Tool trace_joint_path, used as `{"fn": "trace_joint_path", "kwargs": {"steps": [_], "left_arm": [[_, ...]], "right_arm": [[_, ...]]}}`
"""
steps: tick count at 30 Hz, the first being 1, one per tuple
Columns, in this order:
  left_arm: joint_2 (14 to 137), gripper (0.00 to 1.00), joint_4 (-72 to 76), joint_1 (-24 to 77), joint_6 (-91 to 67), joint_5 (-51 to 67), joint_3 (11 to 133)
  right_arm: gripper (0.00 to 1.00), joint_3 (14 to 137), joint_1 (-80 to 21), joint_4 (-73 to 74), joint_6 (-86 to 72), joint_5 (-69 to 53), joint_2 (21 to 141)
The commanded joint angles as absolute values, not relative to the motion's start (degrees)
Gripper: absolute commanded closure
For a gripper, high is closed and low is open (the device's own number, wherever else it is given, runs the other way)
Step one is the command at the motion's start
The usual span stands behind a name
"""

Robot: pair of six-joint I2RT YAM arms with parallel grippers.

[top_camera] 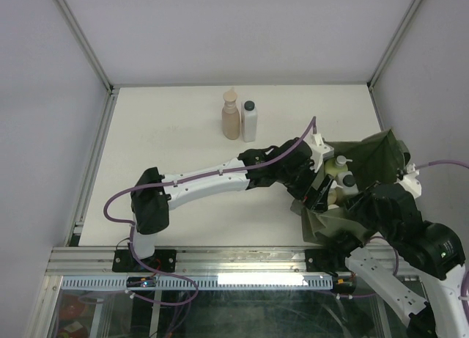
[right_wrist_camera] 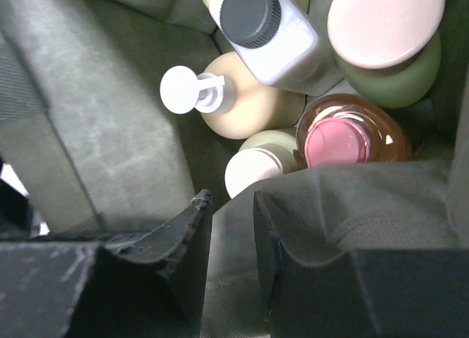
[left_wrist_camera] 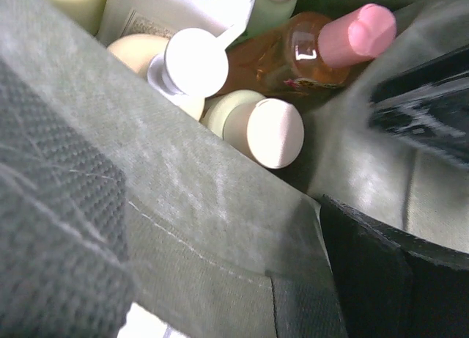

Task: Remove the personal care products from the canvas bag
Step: Take out the care product from the canvas bag.

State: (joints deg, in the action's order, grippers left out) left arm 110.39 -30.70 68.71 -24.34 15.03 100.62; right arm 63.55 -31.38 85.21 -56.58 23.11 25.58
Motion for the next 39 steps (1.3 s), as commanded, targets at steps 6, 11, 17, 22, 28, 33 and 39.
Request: {"fn": "trace_joint_path", "kwargs": {"steps": [6,11,17,22,28,33,39], "left_arm": [[108.7,0.01,-32.3,69.9,-20.9,22.4,104.9],[109.6,0.01,-33.2,70.9,-19.2,23.4,103.1],[108.8,0.01,-32.7,71.1,-17.8,19.6,98.5],[108.0,0.01,-31.3,71.1,-17.1,17.8,96.9],[108.1,0.01,-31.5,71.1,-15.7,17.4,97.4],[108.3,0.01,-32.4,71.0,-14.6,16.5,98.0],[109.5,0.01,-33.3,71.0,-13.4,15.5,100.3]], "right_arm": [[0.68,55.6,-31.6,86.4,-61.9,18.7,23.3],[0.68,57.3,-31.6,82.1,-53.7,15.1,25.8],[0.64,67.8,-31.6,82.0,-43.9,23.5,34.5],[0.58,73.5,-31.6,79.6,-38.2,33.7,45.0],[0.55,72.7,-28.7,70.1,-30.8,37.2,51.7],[0.54,69.3,-12.1,57.5,-16.4,21.7,54.0],[0.51,65.9,-6.6,52.2,-12.4,14.2,57.9]]}}
